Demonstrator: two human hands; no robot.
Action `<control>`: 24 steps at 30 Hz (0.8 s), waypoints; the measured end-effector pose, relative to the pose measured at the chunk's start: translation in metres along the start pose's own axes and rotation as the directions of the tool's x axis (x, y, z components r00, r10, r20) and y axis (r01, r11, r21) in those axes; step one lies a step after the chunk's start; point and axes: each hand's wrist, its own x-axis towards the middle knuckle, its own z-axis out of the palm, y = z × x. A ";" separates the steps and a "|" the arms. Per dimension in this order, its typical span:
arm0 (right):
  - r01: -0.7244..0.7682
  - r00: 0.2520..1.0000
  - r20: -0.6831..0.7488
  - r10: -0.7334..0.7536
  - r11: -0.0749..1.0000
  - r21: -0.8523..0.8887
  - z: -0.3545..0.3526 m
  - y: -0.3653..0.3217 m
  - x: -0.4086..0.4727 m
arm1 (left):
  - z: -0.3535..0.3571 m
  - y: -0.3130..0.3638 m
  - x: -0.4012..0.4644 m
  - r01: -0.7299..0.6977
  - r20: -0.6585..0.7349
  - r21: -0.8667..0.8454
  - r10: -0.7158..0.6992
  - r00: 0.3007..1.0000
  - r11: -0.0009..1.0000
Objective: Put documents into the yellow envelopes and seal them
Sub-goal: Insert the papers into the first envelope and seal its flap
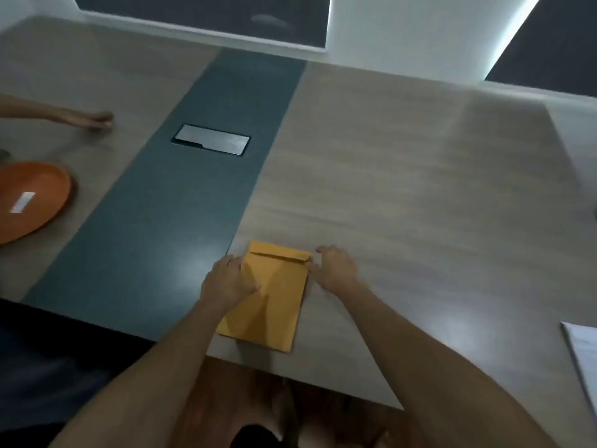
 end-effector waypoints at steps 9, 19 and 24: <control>-0.209 0.977 -0.007 0.214 0.959 0.192 0.031 -0.018 0.035 | 0.021 -0.014 0.010 -0.016 -0.152 0.014 0.018 0.988 1.000; -0.286 0.955 0.001 0.297 0.918 0.275 0.040 -0.017 0.045 | 0.031 -0.001 0.006 -0.183 -0.087 0.125 0.195 0.977 0.975; -0.289 0.955 0.019 0.296 0.916 0.280 0.028 0.012 0.030 | 0.040 0.017 -0.001 -0.231 -0.012 0.179 0.237 0.972 0.956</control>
